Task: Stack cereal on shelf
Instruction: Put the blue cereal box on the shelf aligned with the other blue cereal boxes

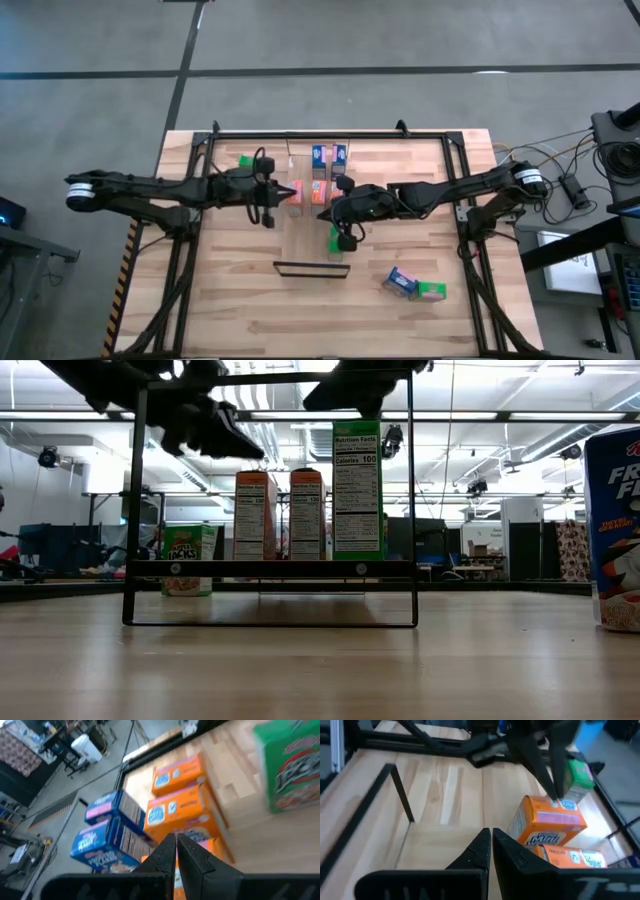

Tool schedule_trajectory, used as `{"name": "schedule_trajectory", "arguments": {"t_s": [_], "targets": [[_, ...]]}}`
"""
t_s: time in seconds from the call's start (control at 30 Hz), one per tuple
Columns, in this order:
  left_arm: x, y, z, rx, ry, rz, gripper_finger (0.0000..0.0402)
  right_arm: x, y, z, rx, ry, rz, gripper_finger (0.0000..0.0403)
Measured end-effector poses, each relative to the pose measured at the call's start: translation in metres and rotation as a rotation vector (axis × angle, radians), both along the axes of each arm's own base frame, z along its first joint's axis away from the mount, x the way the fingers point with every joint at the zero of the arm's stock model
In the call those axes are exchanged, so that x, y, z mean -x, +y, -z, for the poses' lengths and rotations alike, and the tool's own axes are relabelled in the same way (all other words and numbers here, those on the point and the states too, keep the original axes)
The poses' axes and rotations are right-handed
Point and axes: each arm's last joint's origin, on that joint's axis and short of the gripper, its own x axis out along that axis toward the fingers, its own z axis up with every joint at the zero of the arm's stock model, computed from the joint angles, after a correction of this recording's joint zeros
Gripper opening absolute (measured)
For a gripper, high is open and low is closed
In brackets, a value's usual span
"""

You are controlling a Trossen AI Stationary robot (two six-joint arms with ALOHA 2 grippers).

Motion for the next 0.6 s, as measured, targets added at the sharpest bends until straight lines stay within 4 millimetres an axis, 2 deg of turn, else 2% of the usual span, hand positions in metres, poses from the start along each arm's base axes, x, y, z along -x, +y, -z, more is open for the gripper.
{"name": "schedule_trajectory", "arguments": {"t_s": [0.27, 0.6], "targets": [[0.016, -0.021, -0.018, 0.024, -0.066, 0.082, 0.0000, 0.011, 0.002, -0.025, -0.278, 0.216, 0.127, 0.0009], [0.033, -0.030, -0.032, 0.088, -0.138, 0.110, 0.0000, 0.036, 0.033, -0.049, -0.712, 0.527, 0.270, 0.0009]]}}
